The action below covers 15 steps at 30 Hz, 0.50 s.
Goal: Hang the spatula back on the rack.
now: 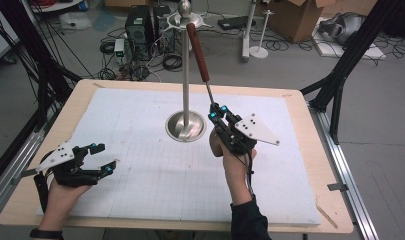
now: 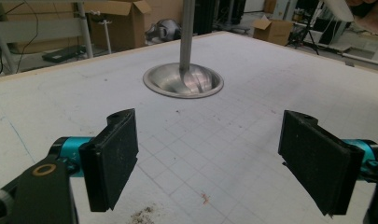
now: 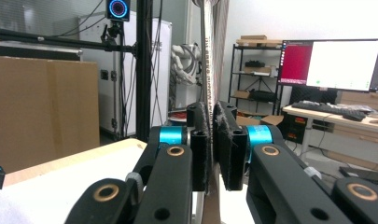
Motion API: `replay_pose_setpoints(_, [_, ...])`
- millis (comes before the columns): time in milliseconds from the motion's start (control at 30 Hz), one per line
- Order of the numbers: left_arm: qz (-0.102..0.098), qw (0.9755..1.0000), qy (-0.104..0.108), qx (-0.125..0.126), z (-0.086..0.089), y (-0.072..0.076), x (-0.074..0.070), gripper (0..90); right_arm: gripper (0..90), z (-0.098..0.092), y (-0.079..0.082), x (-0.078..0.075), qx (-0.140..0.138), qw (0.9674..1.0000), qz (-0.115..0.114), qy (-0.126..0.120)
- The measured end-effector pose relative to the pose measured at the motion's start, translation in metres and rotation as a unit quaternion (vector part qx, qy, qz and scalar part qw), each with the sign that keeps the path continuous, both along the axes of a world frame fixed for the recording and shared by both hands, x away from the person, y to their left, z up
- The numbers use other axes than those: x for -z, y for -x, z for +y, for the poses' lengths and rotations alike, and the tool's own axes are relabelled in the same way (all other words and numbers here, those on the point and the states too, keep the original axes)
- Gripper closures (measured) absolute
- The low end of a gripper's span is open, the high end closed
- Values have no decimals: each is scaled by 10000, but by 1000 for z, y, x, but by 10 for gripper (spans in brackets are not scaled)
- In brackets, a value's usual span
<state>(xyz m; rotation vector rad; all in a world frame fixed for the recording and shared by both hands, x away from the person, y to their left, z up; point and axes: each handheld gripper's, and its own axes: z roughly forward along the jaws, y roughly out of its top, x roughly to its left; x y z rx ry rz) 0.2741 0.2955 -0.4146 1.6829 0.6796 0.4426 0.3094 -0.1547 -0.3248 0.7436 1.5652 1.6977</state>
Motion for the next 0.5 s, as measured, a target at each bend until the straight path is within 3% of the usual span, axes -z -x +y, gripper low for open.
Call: replay_pose_setpoints(500, [14, 10000, 1, -10, 0, 0, 0, 203, 846, 3, -2, 6, 112, 9999, 60, 44])
